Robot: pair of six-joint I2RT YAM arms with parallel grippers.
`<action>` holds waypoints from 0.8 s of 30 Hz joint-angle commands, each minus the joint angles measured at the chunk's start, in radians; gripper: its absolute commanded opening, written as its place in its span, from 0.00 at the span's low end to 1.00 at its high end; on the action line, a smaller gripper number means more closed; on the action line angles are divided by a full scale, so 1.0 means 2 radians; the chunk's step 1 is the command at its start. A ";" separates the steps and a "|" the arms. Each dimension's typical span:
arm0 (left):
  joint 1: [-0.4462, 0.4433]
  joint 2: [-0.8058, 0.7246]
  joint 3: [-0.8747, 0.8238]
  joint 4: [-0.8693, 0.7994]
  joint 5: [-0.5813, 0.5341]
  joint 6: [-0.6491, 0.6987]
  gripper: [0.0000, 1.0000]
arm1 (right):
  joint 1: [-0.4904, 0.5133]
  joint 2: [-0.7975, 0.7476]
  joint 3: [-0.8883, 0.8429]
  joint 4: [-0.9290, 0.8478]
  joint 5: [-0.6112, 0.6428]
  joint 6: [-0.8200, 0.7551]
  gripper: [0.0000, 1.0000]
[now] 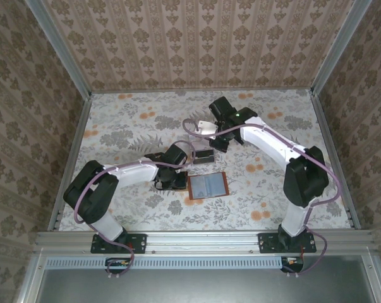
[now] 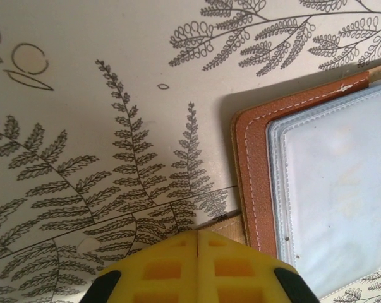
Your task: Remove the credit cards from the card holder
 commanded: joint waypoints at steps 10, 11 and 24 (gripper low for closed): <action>0.014 -0.007 -0.008 -0.040 -0.007 0.013 0.05 | -0.001 0.136 0.198 -0.167 -0.004 -0.140 0.00; 0.015 -0.007 -0.007 -0.040 -0.007 0.014 0.05 | -0.001 0.146 0.212 -0.178 -0.004 -0.145 0.00; 0.025 -0.004 -0.006 -0.041 0.000 0.012 0.05 | 0.001 0.236 0.321 -0.235 -0.016 -0.173 0.00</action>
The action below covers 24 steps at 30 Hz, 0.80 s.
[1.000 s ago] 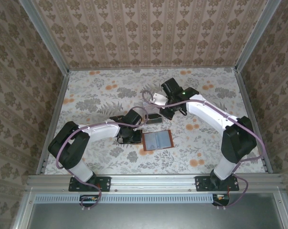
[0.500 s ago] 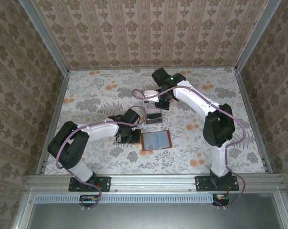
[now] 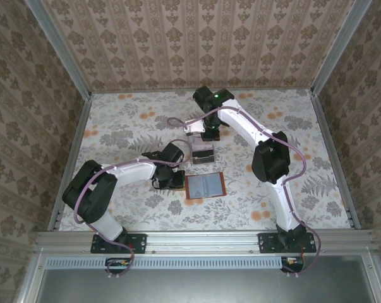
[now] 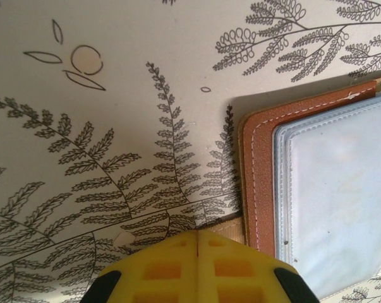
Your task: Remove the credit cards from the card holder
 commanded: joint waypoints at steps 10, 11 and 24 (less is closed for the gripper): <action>0.007 0.000 -0.008 -0.026 -0.006 0.005 0.05 | 0.008 0.048 0.049 -0.043 -0.023 -0.025 0.00; 0.007 -0.001 -0.008 -0.026 -0.006 0.005 0.05 | 0.009 0.049 0.051 -0.042 -0.022 -0.026 0.00; 0.008 0.002 -0.007 -0.026 -0.005 0.004 0.05 | 0.013 0.052 0.065 -0.042 -0.033 -0.037 0.00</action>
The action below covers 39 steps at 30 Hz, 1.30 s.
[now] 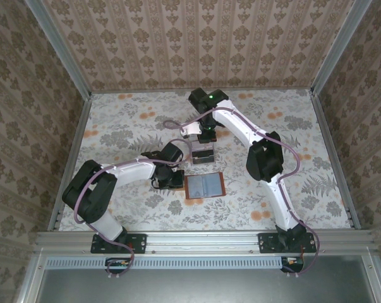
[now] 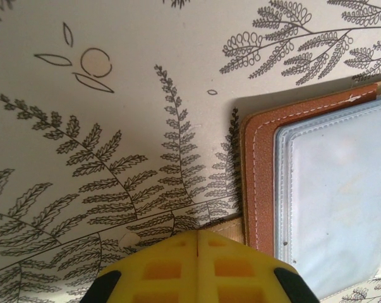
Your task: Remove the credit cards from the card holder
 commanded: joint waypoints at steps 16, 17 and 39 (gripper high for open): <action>0.003 0.002 -0.009 -0.022 -0.001 0.004 0.05 | -0.006 -0.008 0.008 0.029 0.021 0.044 0.18; 0.001 0.002 -0.010 -0.022 -0.001 0.005 0.05 | -0.006 -0.013 0.003 0.034 0.026 0.049 0.18; -0.032 -0.035 -0.034 -0.008 -0.013 -0.024 0.05 | -0.002 -0.307 -0.390 0.341 -0.005 0.483 0.19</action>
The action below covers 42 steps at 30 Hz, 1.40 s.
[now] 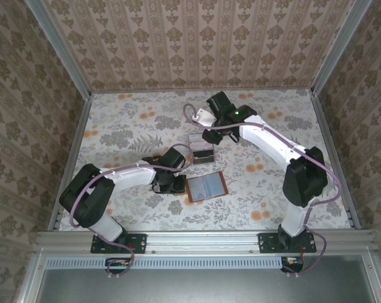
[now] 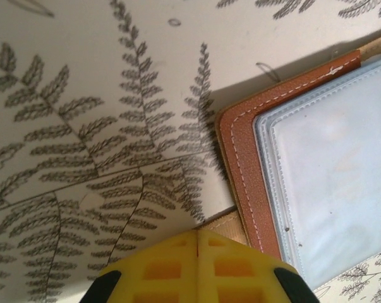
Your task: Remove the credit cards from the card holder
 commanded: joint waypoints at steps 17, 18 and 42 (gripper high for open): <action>-0.006 -0.008 0.010 0.042 0.024 -0.032 0.06 | 0.032 -0.096 -0.246 0.134 -0.173 0.471 0.11; -0.007 -0.006 0.009 0.047 0.026 -0.034 0.06 | 0.034 -0.096 -0.257 0.146 -0.182 0.480 0.12; -0.008 0.023 -0.027 0.065 0.022 -0.033 0.05 | 0.094 0.011 -0.263 0.189 -0.210 0.548 0.19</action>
